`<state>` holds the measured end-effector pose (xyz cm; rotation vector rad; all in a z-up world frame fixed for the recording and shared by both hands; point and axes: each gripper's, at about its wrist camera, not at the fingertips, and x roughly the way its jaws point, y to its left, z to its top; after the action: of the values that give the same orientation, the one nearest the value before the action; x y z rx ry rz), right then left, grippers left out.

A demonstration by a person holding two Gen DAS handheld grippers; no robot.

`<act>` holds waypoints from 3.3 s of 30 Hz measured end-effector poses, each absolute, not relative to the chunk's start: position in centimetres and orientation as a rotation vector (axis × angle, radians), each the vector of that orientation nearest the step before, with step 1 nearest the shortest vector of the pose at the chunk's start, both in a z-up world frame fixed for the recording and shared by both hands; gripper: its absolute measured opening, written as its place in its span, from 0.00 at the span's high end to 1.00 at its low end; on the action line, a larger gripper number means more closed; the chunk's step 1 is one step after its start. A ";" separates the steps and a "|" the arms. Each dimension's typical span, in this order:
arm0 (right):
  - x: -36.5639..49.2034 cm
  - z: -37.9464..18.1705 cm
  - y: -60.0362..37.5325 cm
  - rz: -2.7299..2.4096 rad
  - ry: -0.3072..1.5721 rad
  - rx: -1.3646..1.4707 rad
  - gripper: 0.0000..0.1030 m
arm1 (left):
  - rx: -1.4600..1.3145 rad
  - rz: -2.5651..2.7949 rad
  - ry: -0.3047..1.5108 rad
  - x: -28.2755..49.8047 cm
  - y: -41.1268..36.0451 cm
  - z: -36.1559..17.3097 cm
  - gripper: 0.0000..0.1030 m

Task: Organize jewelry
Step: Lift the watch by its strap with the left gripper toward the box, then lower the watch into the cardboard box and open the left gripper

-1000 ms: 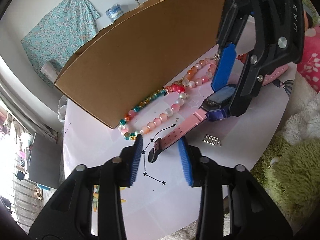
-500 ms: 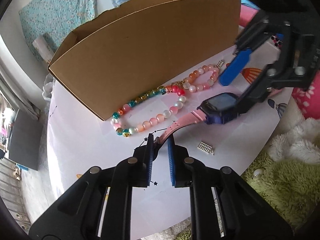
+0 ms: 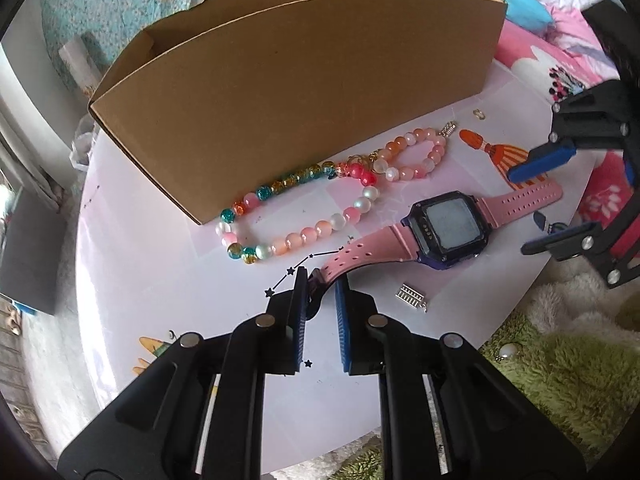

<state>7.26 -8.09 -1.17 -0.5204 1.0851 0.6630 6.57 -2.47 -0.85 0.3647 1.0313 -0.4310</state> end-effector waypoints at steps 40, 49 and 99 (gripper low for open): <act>6.3 -1.8 -10.0 0.450 1.006 -0.400 0.81 | 0.173 -0.484 1.102 8.0 1.2 2.4 0.94; 4.0 -0.6 -9.9 0.335 0.887 -0.466 0.97 | 0.231 -0.462 1.034 7.0 0.3 2.3 0.95; 35.6 3.2 -8.8 0.279 1.171 -0.561 0.71 | 0.249 -0.314 1.178 32.6 -3.3 5.3 0.67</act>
<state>35.61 -8.76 3.24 -0.5614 1.1714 0.2791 32.64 -3.31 5.29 0.2488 1.1776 -0.3137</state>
